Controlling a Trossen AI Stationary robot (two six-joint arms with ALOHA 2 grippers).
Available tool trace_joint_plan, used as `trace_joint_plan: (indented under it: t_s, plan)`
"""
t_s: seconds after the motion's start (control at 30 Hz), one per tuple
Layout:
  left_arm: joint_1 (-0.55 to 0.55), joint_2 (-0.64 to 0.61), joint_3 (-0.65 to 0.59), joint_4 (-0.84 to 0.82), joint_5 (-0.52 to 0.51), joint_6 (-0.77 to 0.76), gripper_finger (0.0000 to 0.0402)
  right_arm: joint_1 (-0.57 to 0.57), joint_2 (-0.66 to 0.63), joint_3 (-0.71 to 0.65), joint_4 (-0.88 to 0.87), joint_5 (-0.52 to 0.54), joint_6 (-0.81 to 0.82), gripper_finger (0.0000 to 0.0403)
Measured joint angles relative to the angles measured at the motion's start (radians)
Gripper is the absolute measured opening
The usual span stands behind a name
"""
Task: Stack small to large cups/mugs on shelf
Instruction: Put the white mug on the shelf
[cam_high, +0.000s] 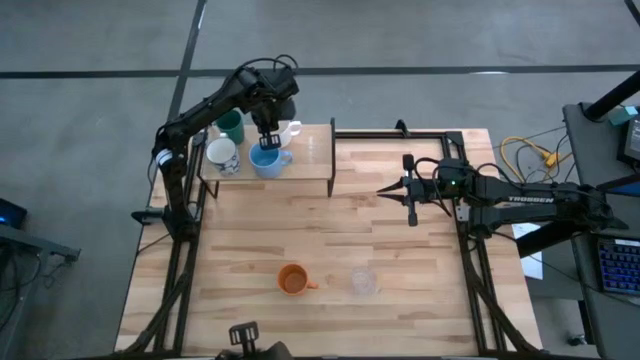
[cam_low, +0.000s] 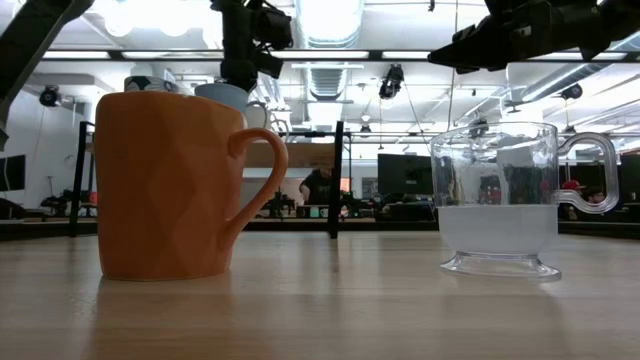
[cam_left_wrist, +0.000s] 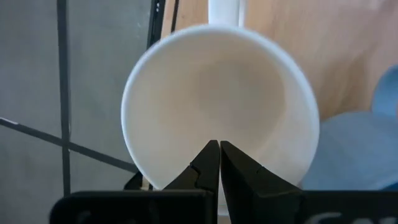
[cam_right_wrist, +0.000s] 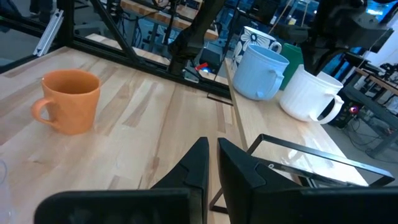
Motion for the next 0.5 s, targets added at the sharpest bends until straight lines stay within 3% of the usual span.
trace_joint_plan:
  t_s: [0.5]
  plan:
    - [0.000,-0.005,-0.001,-0.054,-0.056,-0.052,0.0000,0.000,0.000,0.000,0.000,0.000,0.000,0.0026]
